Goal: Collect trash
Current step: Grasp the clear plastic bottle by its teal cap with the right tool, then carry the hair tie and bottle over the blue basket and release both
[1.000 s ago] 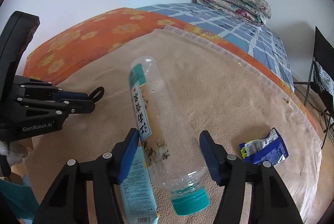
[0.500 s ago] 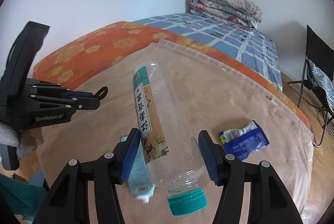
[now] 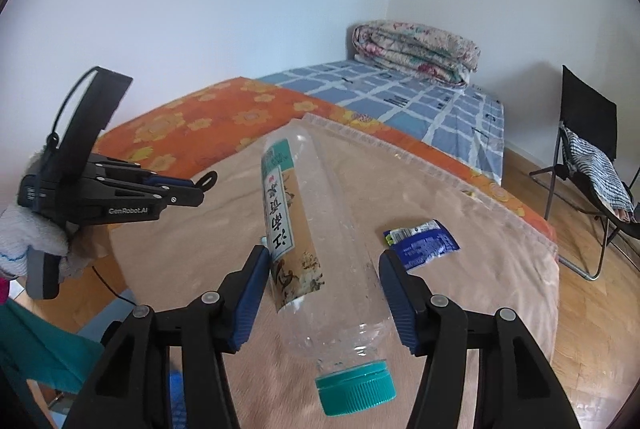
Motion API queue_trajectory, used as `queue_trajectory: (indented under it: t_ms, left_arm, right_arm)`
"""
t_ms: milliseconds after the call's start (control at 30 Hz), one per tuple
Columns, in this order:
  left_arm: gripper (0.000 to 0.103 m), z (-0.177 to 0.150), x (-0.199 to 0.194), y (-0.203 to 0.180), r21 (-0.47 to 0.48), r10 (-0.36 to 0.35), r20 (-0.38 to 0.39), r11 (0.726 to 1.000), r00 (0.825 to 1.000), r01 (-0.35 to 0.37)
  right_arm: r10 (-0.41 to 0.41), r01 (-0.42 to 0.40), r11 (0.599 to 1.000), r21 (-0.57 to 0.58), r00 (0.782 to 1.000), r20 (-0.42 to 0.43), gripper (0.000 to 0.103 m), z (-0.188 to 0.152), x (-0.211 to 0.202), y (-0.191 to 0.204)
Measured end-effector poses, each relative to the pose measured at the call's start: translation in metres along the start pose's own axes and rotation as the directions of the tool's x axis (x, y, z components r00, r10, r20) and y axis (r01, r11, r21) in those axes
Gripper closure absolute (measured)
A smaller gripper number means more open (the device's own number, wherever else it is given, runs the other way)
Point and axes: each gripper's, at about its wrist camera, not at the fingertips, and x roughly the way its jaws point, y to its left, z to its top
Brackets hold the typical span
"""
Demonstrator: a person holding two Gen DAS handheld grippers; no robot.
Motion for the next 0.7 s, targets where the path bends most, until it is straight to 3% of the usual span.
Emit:
queue_trajectory:
  t_ms: [233,300,333,467,600,700]
  left_arm:
    - [0.088,-0.027,-0.032,-0.019,0.017,-0.035,0.015,0.999,0.999,0.035]
    - [0.088,-0.032,-0.028,-0.028,0.04,-0.025,0.01,0.999,1.0,0.025]
    - [0.088,-0.035,-0.023,-0.031,0.039,-0.028,-0.008,0.999,1.0,0.028]
    - [0.088,-0.051,-0.015,-0.049,0.075,-0.042,-0.046,0.996,0.998,0.045]
    - [0.088,-0.063,-0.018,-0.068,0.136,-0.055,-0.053,0.989,0.997,0.062]
    - [0.088,-0.073,-0.018,-0.081,0.16,-0.075,-0.074,0.983,0.994,0.086]
  right_arm:
    - [0.024,-0.024,1.0,0.005,0.999,0.036,0.056,-0.025,-0.048,0.013]
    - [0.004,-0.001,0.998,-0.064,0.999,0.035,0.071,-0.034,-0.036,0.022]
    - [-0.034,0.032,0.996,-0.078,0.999,-0.019,0.073,-0.041,-0.019,0.021]
    - [-0.019,0.019,1.0,0.001,0.996,-0.084,0.073,-0.059,0.005,0.005]
    - [0.096,-0.085,0.99,0.116,0.991,-0.093,0.073,-0.067,-0.011,-0.013]
    - [0.101,-0.088,0.988,0.13,0.99,-0.099,0.073,-0.076,-0.017,-0.011]
